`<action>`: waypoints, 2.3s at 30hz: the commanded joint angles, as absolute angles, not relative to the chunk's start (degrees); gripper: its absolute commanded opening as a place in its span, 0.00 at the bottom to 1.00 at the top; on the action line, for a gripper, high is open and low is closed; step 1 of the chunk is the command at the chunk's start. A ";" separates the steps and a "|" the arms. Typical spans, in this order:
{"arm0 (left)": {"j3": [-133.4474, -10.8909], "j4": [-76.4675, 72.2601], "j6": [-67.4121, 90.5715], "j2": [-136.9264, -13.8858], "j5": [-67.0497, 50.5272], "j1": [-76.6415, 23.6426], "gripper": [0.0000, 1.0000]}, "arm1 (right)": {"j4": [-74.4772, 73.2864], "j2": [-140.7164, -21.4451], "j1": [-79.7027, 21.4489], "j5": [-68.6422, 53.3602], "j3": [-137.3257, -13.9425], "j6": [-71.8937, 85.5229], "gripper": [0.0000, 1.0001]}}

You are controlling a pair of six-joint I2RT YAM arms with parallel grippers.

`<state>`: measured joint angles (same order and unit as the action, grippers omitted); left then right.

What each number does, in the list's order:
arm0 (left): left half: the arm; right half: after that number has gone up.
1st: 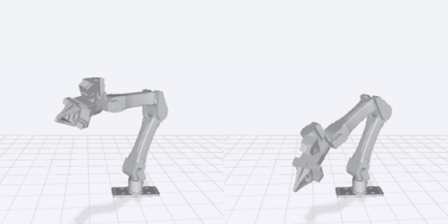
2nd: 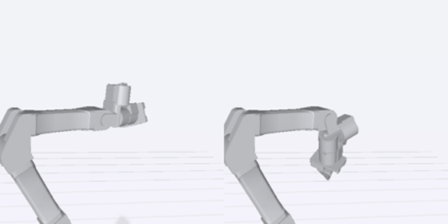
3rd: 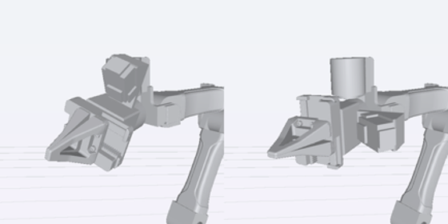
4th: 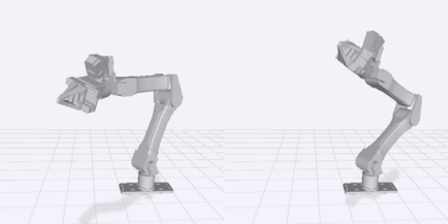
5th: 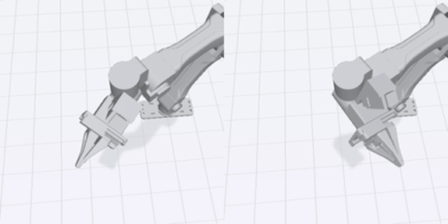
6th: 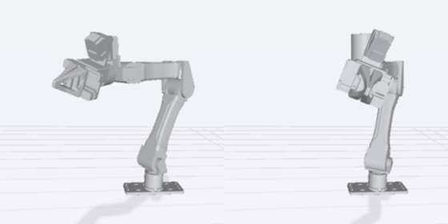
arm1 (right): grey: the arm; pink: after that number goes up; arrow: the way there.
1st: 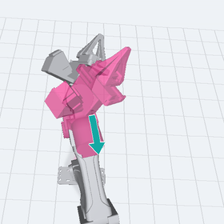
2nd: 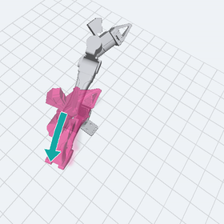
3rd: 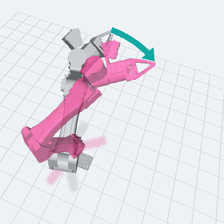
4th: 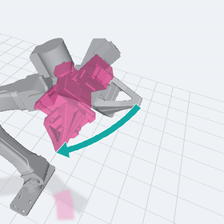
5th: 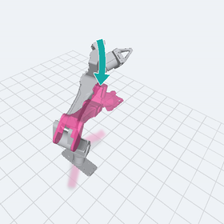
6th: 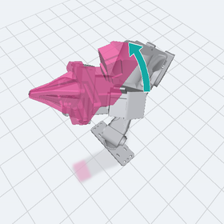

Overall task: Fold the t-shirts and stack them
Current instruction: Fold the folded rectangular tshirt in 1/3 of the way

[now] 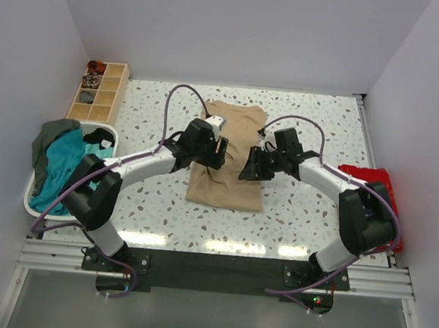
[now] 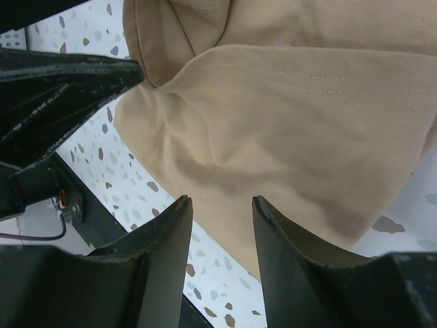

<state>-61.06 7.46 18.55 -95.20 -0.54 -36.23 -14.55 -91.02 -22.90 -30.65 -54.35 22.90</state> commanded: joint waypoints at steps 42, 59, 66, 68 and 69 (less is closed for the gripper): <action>-83.42 30.23 15.73 -109.25 2.63 -27.77 0.03 | -9.93 -99.32 -27.77 -21.54 -52.91 21.97 0.40; -58.37 16.53 21.00 -83.78 -4.47 -27.51 0.83 | -11.69 -95.27 -27.77 -17.40 -57.04 21.18 0.41; -55.64 15.03 20.74 -80.25 -8.35 -28.91 0.82 | -12.48 -95.36 -27.77 -18.37 -59.50 21.53 0.41; -54.23 14.33 20.92 -80.33 -9.05 -29.79 0.79 | -12.92 -95.71 -27.69 -18.46 -60.11 21.53 0.41; -53.53 13.02 21.09 -80.33 -8.88 -30.14 0.78 | -13.09 -95.89 -27.77 -18.46 -60.55 21.53 0.41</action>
